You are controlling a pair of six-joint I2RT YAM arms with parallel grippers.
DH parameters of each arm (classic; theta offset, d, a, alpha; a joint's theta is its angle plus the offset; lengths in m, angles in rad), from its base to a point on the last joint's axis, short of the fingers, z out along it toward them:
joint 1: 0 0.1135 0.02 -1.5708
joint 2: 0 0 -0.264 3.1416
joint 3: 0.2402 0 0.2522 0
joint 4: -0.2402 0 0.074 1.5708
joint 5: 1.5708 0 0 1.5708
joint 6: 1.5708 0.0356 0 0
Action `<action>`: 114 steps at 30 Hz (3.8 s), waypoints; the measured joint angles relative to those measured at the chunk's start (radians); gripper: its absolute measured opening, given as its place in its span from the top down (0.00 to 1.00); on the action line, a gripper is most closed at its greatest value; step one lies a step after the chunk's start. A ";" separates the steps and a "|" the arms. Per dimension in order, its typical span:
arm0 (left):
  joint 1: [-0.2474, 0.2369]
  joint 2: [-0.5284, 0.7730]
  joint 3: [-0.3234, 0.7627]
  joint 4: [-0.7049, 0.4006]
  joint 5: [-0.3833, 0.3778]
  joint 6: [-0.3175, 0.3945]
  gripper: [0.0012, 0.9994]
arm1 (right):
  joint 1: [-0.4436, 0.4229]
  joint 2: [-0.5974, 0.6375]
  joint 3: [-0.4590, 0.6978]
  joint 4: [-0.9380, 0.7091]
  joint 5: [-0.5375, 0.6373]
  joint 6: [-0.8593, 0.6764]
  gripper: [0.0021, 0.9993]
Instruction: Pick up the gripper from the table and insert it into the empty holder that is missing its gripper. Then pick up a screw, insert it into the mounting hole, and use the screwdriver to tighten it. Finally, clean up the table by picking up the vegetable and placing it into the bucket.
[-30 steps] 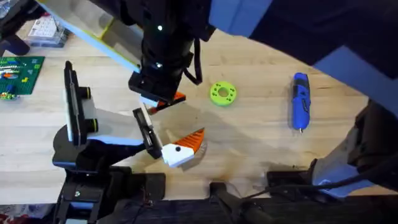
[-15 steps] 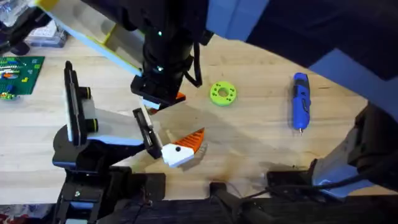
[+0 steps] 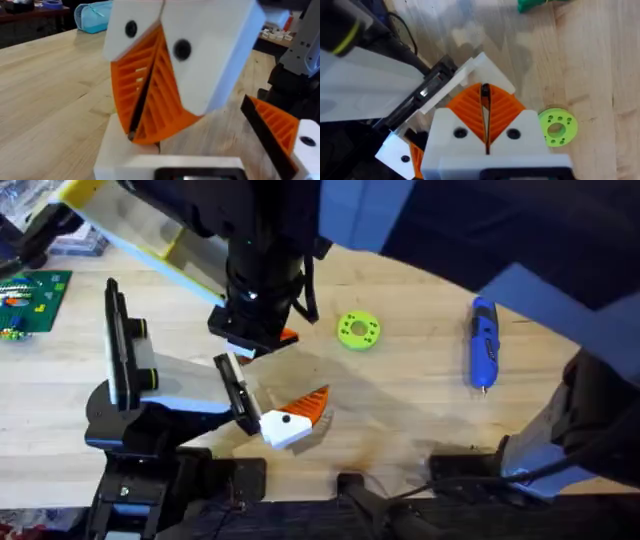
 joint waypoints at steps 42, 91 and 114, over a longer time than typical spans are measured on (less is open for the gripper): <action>0.000 0.004 0.000 0.000 0.000 -0.008 0.01 | 0.000 0.002 0.000 -0.001 0.000 0.003 0.92; 0.000 0.004 0.000 0.003 -0.003 -0.003 0.01 | -0.188 -0.232 -0.048 -0.145 -0.002 0.136 0.01; 0.000 0.004 0.000 0.003 -0.003 0.012 0.01 | -0.175 -0.392 -0.268 -0.085 -0.065 0.267 0.01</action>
